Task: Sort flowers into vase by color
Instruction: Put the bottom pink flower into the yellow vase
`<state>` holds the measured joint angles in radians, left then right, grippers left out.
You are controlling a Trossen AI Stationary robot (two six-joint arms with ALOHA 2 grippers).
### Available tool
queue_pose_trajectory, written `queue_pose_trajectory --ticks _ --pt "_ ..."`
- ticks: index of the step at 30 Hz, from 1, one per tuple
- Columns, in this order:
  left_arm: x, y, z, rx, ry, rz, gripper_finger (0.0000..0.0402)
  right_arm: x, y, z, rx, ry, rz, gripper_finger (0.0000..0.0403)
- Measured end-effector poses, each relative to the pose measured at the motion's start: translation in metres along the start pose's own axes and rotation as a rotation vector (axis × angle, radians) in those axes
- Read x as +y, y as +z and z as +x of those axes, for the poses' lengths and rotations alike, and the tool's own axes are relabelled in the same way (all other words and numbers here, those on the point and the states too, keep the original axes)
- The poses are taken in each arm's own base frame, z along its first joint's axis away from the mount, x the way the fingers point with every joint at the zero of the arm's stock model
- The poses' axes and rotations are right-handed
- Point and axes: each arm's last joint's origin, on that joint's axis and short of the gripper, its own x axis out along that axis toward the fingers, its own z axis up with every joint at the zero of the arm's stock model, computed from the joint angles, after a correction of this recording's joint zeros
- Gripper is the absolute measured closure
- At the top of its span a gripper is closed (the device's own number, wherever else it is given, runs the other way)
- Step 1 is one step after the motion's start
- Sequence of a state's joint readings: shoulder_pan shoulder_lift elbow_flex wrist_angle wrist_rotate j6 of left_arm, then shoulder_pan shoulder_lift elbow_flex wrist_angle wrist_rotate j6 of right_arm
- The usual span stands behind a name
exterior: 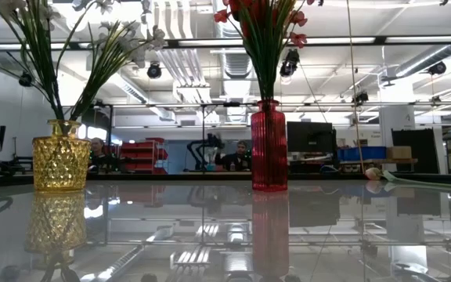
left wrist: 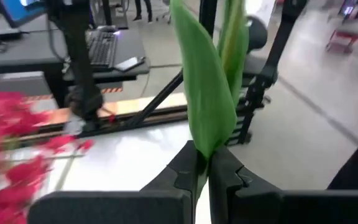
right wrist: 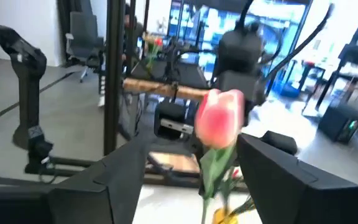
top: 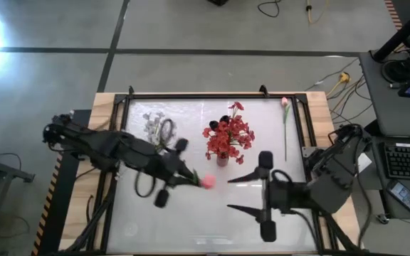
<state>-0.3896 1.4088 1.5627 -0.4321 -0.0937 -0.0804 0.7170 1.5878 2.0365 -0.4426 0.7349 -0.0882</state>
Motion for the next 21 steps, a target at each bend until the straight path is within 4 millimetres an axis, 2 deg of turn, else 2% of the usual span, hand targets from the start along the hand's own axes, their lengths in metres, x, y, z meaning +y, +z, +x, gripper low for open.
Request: queue_pose_trajectory --ticks 5,9,14,21 --pt "0.006 0.002 -0.048 0.044 0.029 0.056 0.0401 -0.008 0.014 -0.006 -0.038 -0.008 -0.073 0.0149" --pt "0.01 -0.007 -0.075 0.054 0.078 0.054 0.0401 -0.014 0.018 -0.005 -0.045 -0.026 -0.116 0.0151" --pt "0.017 -0.032 -0.103 0.049 0.162 0.023 0.0401 -0.025 0.018 0.002 -0.039 -0.066 -0.135 0.0156" --pt "0.028 -0.078 -0.142 -0.028 0.257 -0.008 0.0402 -0.05 0.016 0.017 -0.027 -0.15 -0.065 0.0154"
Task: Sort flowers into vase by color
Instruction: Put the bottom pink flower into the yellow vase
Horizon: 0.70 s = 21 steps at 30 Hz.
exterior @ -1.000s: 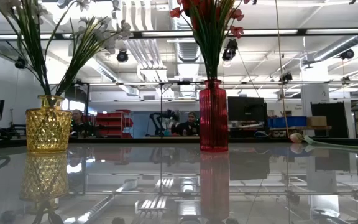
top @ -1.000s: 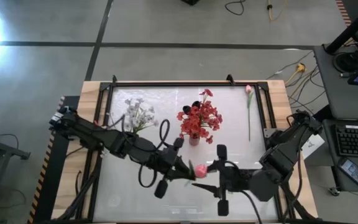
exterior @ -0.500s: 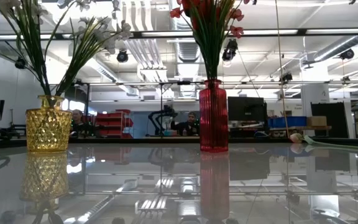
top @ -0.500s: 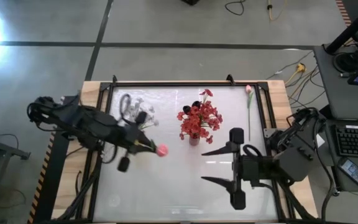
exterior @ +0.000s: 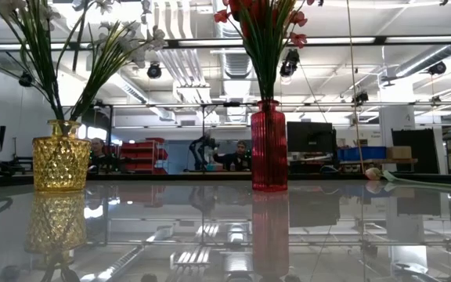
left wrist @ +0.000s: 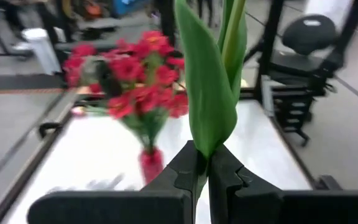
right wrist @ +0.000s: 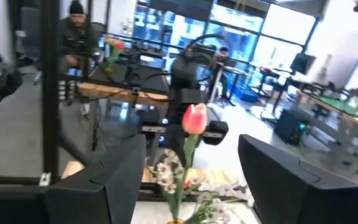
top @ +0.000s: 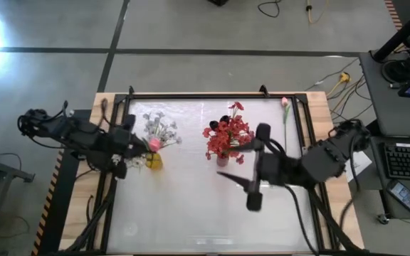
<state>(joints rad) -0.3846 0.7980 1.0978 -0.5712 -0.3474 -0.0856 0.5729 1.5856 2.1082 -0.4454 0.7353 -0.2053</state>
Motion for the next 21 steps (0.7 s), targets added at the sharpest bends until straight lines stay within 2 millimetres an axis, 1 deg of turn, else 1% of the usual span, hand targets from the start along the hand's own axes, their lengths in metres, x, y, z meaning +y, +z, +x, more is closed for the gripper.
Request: queue_pose_trajectory --ticks 6,9,12,15,18,21 --pt "0.014 -0.04 -0.021 -0.029 0.105 -0.006 0.0402 -0.02 -0.005 0.016 0.012 -0.079 0.117 0.0154" --pt "0.02 -0.055 -0.03 -0.051 0.138 -0.015 0.0402 -0.027 -0.007 0.021 0.016 -0.104 0.157 0.0154" --pt "0.023 -0.068 -0.035 -0.076 0.161 -0.043 0.0402 -0.032 -0.008 0.025 0.018 -0.124 0.186 0.0154" --pt "0.024 -0.078 -0.035 -0.123 0.157 -0.075 0.0401 -0.036 -0.01 0.028 0.022 -0.139 0.208 0.0154" --pt "0.026 -0.08 -0.038 -0.182 0.152 -0.103 0.0401 -0.038 -0.012 0.03 0.024 -0.149 0.228 0.0155" --pt "0.027 -0.086 -0.04 -0.183 0.158 -0.117 0.0401 -0.038 -0.014 0.032 0.028 -0.154 0.247 0.0158"
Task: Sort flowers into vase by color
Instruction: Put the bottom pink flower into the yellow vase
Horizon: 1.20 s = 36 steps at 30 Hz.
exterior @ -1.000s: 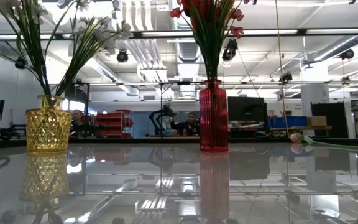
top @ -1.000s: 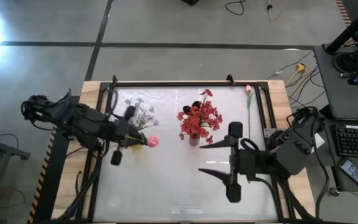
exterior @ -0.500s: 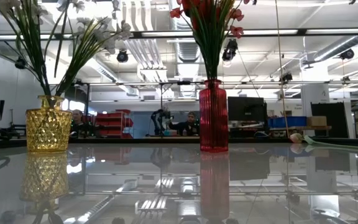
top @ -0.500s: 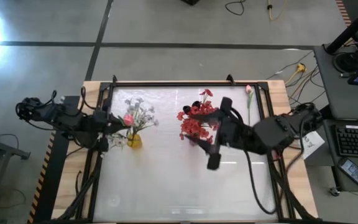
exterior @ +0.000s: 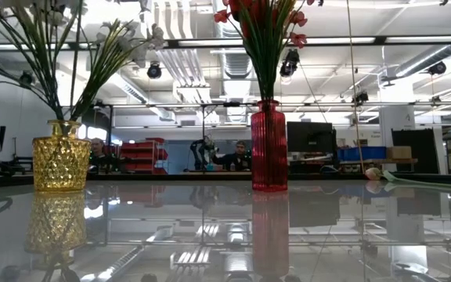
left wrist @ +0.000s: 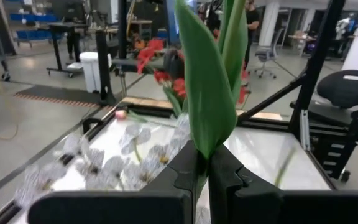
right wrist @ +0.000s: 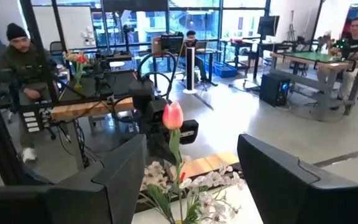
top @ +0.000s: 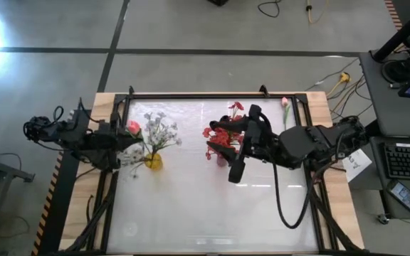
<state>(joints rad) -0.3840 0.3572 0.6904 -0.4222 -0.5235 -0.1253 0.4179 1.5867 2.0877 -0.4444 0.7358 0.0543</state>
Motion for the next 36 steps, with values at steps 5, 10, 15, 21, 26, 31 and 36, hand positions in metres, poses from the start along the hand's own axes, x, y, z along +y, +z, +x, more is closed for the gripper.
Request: queue_pose_trajectory --ticks 5,10,15,21,26,31,36 --pt "0.002 -0.011 -0.001 0.018 0.025 -0.024 0.0401 0.002 -0.005 0.002 0.013 -0.002 0.016 0.0164" --pt "0.003 -0.024 0.003 0.046 0.063 -0.044 0.0401 0.003 -0.009 0.004 0.022 -0.003 0.031 0.0165" --pt "0.004 -0.028 0.004 0.042 0.109 -0.055 0.0401 0.002 -0.011 0.004 0.038 -0.025 0.024 0.0165" --pt "0.01 -0.029 -0.004 0.126 0.178 -0.063 0.0401 -0.005 -0.026 0.003 0.143 -0.148 0.046 0.0152" --pt "0.013 -0.029 -0.011 0.205 0.172 -0.142 0.0395 -0.02 -0.036 0.003 0.228 -0.233 0.135 0.0123" --pt "0.012 -0.033 -0.012 0.295 0.127 -0.222 0.035 -0.037 -0.04 0.002 0.292 -0.307 0.159 0.0094" --pt "0.008 -0.027 -0.008 0.331 0.099 -0.287 0.0287 -0.066 -0.037 -0.007 0.344 -0.411 0.208 0.0081"
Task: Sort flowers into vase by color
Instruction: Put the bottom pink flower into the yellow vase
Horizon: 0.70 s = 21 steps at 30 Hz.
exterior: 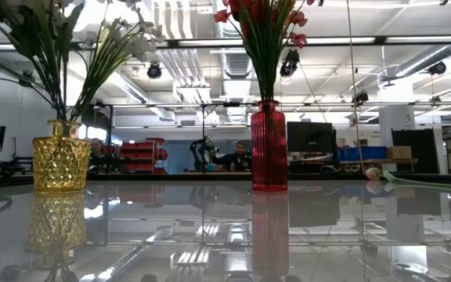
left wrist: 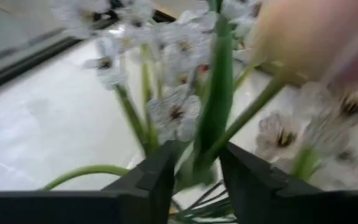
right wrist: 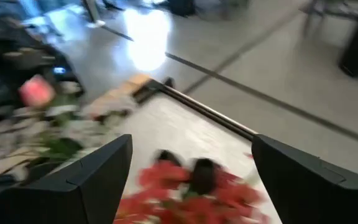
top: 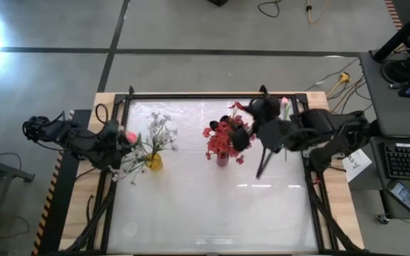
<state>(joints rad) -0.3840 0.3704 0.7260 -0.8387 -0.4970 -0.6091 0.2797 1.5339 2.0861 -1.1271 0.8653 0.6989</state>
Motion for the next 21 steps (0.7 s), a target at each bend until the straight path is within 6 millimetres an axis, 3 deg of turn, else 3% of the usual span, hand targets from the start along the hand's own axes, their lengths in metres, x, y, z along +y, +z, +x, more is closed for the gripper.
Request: queue_pose_trajectory --ticks 9,15,21 --pt "-0.012 0.024 -0.008 0.127 0.074 0.0 0.0172 -0.061 -0.006 0.008 0.207 -0.296 0.076 0.0081" --pt "-0.021 0.034 -0.013 0.346 0.063 -0.023 0.0112 -0.077 -0.012 0.027 0.339 -0.317 0.068 0.008" --pt "-0.036 0.055 -0.016 0.361 0.031 0.003 0.0088 -0.098 -0.022 0.045 0.405 -0.41 0.06 0.008"
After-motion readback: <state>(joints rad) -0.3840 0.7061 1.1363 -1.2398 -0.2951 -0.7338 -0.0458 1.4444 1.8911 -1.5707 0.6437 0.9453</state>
